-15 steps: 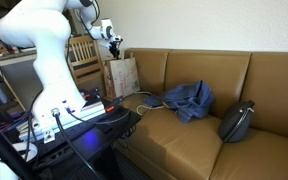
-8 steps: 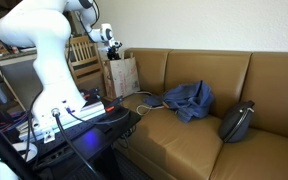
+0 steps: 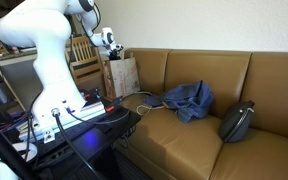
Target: Pick up the cloth from the brown bag and put it on the couch.
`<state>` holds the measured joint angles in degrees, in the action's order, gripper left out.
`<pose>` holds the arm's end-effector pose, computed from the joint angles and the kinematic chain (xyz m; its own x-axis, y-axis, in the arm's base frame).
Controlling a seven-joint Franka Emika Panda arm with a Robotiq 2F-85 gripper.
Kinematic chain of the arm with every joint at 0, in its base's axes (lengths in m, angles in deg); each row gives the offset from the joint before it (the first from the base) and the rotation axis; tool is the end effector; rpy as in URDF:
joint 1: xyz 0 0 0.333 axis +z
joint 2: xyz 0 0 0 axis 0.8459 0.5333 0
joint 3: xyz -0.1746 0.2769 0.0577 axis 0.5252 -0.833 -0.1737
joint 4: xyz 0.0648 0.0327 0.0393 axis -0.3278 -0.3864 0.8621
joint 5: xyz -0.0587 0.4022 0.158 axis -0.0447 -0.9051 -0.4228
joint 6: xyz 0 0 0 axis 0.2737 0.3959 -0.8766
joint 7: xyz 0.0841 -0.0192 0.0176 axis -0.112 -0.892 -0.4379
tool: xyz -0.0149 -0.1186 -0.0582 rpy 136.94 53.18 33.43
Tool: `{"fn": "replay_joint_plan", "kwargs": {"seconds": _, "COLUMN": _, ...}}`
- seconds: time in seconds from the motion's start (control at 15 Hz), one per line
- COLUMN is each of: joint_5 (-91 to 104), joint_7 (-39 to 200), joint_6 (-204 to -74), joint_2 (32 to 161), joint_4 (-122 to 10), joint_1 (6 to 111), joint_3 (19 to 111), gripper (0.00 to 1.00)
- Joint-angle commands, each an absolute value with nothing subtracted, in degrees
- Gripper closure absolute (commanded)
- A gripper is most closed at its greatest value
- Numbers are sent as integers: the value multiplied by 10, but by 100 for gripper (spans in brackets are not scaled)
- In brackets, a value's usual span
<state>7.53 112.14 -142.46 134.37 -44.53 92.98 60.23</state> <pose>0.6266 0.4521 0.0846 0.9969 0.0426 0.0659 0.0426 -0.9991 0.0013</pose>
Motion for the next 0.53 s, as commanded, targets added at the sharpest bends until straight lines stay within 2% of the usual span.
{"fn": "replay_joint_plan", "kwargs": {"seconds": 0.0, "joint_5": 80, "joint_7": 1126, "joint_6": -1431, "joint_2": 1353, "joint_4": -436, "joint_1": 935, "joint_3": 606, "gripper": 0}}
{"fn": "replay_joint_plan", "kwargs": {"seconds": 0.33, "joint_5": 85, "joint_7": 1133, "joint_6": -1525, "joint_2": 1333, "joint_4": -467, "joint_1": 946, "joint_3": 617, "gripper": 0}}
{"fn": "replay_joint_plan", "kwargs": {"seconds": 0.47, "joint_5": 85, "joint_7": 1138, "joint_6": -1522, "joint_2": 1337, "joint_4": -458, "joint_1": 954, "joint_3": 626, "gripper": 0}}
